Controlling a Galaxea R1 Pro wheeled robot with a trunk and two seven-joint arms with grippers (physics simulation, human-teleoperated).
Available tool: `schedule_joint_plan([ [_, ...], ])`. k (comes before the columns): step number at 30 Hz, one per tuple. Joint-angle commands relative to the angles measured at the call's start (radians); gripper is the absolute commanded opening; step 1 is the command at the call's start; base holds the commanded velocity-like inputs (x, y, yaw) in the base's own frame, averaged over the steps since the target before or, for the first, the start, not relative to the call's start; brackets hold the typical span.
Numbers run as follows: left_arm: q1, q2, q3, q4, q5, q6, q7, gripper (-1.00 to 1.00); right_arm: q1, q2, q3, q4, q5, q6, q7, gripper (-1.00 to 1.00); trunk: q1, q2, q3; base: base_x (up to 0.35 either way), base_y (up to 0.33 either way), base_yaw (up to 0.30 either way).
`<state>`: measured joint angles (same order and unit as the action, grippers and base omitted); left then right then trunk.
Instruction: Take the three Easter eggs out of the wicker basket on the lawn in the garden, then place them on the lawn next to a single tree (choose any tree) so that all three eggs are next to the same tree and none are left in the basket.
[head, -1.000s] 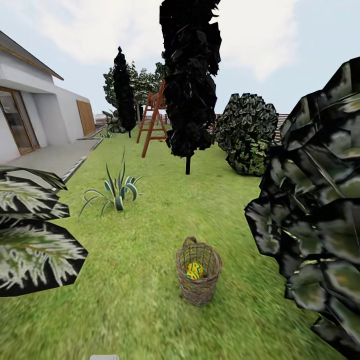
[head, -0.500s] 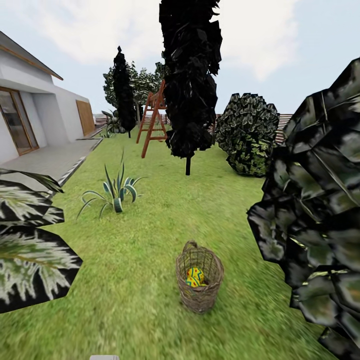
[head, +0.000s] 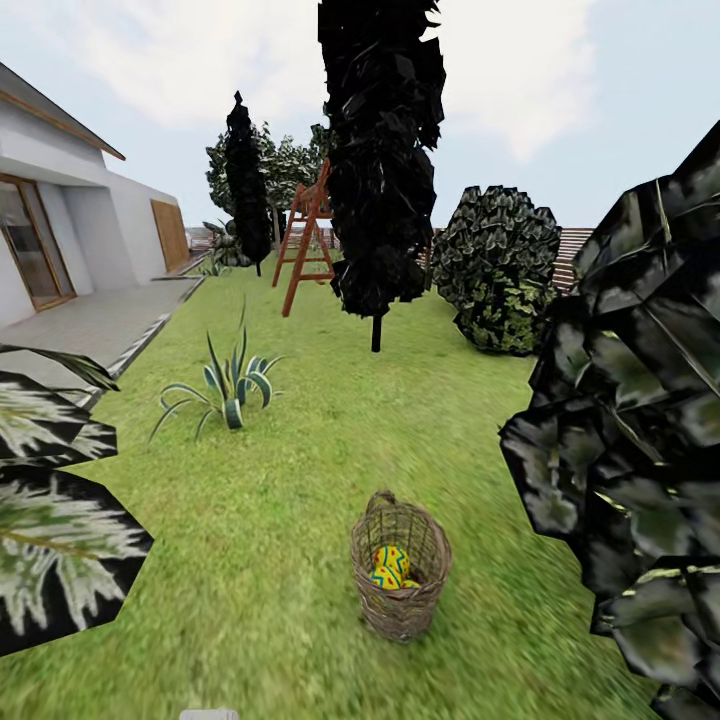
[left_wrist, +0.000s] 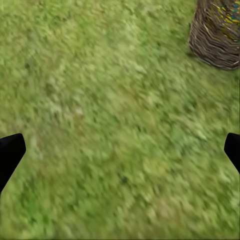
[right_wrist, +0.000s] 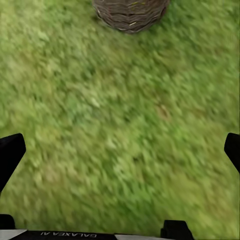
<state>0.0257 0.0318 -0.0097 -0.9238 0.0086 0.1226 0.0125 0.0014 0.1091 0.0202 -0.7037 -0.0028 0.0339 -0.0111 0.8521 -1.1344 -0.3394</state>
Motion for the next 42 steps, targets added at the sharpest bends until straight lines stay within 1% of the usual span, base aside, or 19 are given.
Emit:
schedule_joint_plan([
  [1,0.0,0.0,-0.001,-0.003,0.001,0.006,0.001,1.0,0.0,0.0,0.001,-0.002,0.0,0.003,-0.001,1.0,0.0,-0.001,-0.001,0.142,0.0,0.0],
  [42,0.0,0.0,-0.001,-0.003,0.001,0.006,0.001,1.0,0.0,0.0,0.001,-0.002,0.0,0.004,-0.001,1.0,0.0,-0.001,-0.001,0.137,0.0,0.0],
])
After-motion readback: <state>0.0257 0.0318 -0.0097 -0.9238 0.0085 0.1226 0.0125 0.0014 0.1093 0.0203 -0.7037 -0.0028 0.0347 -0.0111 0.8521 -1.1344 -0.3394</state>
